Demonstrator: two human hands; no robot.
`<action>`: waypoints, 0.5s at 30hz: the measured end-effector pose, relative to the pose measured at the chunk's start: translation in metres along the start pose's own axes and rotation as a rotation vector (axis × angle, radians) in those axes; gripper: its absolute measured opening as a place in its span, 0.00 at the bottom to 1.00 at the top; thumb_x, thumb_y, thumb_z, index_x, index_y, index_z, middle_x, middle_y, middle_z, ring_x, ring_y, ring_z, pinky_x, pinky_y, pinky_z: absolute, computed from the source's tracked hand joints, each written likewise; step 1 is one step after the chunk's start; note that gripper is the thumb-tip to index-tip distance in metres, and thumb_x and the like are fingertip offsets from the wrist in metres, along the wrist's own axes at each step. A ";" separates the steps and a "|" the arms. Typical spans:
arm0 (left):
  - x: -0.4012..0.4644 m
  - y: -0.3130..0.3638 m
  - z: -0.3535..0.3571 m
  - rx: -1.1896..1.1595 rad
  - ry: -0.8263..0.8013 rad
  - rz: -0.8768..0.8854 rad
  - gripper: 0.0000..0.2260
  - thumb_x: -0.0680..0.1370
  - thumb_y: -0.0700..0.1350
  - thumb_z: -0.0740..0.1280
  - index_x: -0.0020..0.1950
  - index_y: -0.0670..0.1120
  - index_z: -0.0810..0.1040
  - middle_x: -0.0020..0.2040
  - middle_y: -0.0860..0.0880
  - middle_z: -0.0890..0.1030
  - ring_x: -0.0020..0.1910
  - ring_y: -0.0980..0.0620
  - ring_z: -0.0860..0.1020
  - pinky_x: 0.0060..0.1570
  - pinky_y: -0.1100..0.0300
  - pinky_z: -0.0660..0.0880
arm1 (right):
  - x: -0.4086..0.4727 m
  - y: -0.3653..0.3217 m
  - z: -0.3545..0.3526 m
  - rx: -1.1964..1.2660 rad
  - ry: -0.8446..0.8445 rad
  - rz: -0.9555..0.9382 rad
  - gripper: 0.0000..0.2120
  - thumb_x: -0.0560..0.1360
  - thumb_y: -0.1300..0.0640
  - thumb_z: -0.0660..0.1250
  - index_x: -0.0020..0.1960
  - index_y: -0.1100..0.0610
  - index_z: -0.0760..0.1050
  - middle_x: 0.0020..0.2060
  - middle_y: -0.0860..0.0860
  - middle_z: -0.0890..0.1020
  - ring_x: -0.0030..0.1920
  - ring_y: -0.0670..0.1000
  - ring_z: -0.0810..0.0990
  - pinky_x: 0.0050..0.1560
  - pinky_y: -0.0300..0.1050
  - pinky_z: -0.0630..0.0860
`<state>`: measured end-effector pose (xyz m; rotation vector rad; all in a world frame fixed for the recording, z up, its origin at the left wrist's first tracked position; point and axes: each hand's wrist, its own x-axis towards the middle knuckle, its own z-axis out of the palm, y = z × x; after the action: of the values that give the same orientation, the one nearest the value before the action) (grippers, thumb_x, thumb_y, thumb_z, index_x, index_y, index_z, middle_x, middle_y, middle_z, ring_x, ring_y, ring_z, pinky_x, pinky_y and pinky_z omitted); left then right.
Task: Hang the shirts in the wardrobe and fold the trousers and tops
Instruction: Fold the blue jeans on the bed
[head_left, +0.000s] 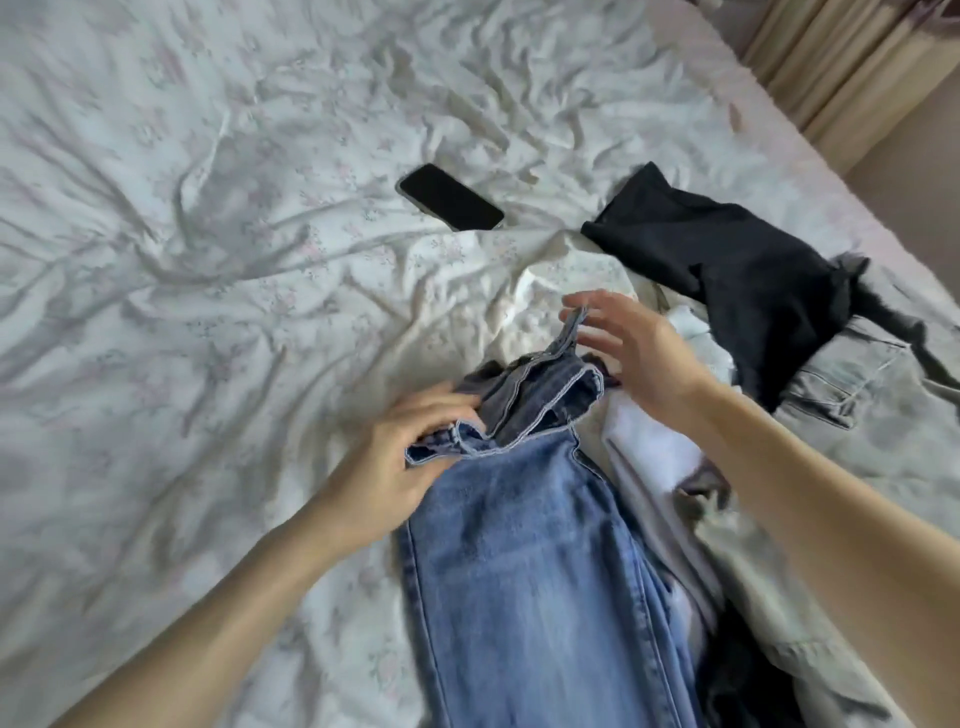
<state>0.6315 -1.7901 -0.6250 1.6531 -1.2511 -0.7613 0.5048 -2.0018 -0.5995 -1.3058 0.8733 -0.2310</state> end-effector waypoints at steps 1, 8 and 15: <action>-0.015 0.005 0.003 0.032 -0.022 0.050 0.19 0.71 0.28 0.67 0.51 0.52 0.78 0.61 0.53 0.75 0.67 0.55 0.68 0.69 0.61 0.61 | -0.015 -0.002 -0.001 -0.128 0.000 -0.048 0.10 0.77 0.50 0.60 0.44 0.47 0.80 0.46 0.44 0.81 0.52 0.47 0.78 0.50 0.44 0.72; -0.125 0.024 0.061 0.343 -0.331 0.302 0.20 0.67 0.35 0.58 0.54 0.52 0.75 0.64 0.54 0.76 0.69 0.50 0.69 0.64 0.37 0.64 | -0.147 0.066 -0.016 -0.914 -0.034 -0.355 0.09 0.72 0.56 0.66 0.48 0.57 0.82 0.39 0.45 0.79 0.42 0.39 0.76 0.45 0.27 0.68; -0.135 0.027 0.105 0.465 -0.784 -0.157 0.16 0.76 0.56 0.60 0.62 0.58 0.74 0.73 0.54 0.63 0.74 0.53 0.59 0.73 0.47 0.52 | -0.199 0.149 -0.010 -1.762 -0.156 -0.447 0.21 0.72 0.50 0.63 0.64 0.54 0.75 0.60 0.54 0.78 0.59 0.55 0.78 0.57 0.64 0.72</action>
<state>0.4898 -1.6944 -0.6489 1.9056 -1.9676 -1.3768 0.3177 -1.8454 -0.6485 -3.0946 0.5011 0.4437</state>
